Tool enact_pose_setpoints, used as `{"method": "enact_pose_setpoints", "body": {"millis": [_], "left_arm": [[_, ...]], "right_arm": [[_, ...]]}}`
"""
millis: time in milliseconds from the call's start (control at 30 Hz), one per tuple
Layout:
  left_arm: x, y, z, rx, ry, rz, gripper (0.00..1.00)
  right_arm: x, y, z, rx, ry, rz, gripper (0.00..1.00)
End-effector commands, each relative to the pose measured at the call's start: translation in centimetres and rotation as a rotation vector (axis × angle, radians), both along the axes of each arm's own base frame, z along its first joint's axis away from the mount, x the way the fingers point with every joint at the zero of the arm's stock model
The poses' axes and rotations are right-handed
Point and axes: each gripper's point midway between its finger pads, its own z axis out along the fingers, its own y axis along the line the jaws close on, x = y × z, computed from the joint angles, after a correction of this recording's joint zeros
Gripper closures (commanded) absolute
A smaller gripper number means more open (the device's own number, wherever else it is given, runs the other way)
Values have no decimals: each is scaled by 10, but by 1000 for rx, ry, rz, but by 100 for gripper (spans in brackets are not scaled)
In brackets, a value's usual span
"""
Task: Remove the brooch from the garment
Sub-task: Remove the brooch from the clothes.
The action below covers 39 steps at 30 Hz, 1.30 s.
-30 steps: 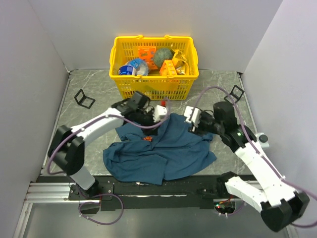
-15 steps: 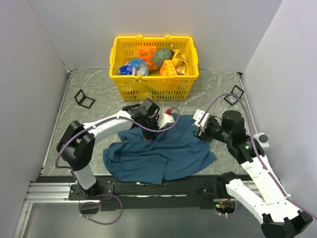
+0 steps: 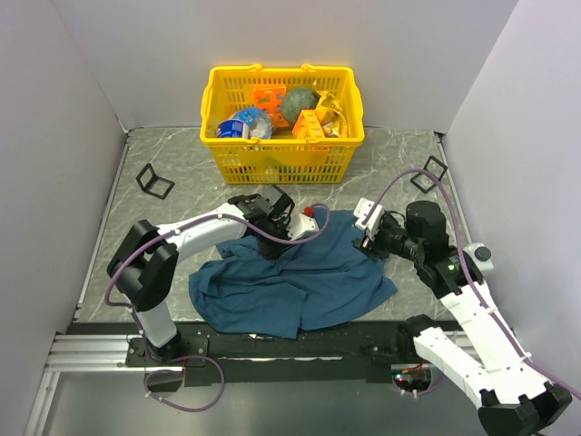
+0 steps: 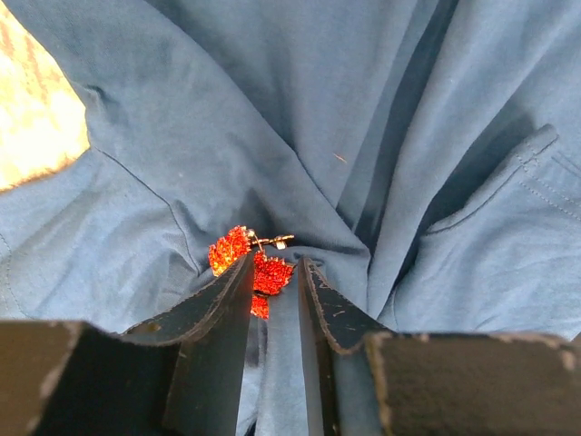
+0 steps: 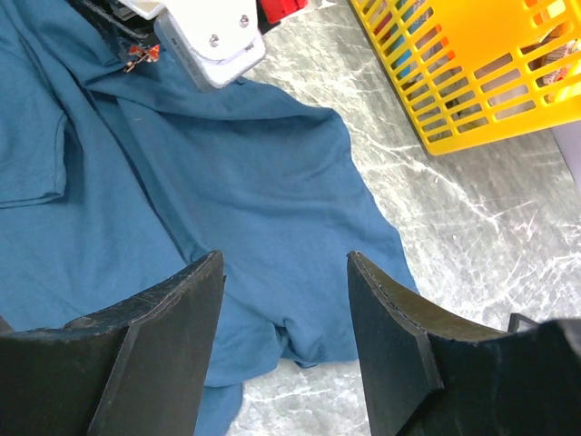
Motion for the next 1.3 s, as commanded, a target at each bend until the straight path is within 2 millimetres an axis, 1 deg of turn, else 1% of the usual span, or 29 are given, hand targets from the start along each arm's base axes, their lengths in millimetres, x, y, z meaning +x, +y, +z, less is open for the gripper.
{"method": "enact_pose_setpoints", "body": {"millis": [0, 167, 367, 500, 767, 967, 1067, 1100, 1167, 1200, 1267], "left_arm": [[-6, 4, -3, 22, 20, 6, 69], [-9, 2, -6, 31, 21, 1, 67], [-14, -1, -6, 24, 30, -13, 61], [-16, -1, -8, 40, 20, -13, 55], [-10, 1, -14, 67, -13, 4, 54], [1, 8, -18, 103, -67, 39, 58], [4, 10, -18, 111, -84, 51, 63], [5, 9, -18, 109, -88, 52, 68], [6, 9, -18, 110, -92, 55, 72], [6, 9, -18, 110, -94, 56, 76], [7, 10, -18, 111, -96, 59, 81]], "right_arm": [[6, 1, 15, 31, -50, -12, 36], [6, 1, 15, 36, -46, -12, 36], [5, 1, 12, 35, -47, -10, 35], [5, 1, 11, 37, -49, -10, 35], [4, 2, 9, 39, -48, -6, 34], [4, 2, 10, 47, -55, -7, 33], [4, 3, 11, 48, -55, -4, 32], [4, 3, 10, 48, -54, -3, 32], [3, 4, 10, 49, -53, 4, 30], [3, 4, 10, 49, -53, 4, 29], [3, 5, 10, 50, -53, 10, 28]]}}
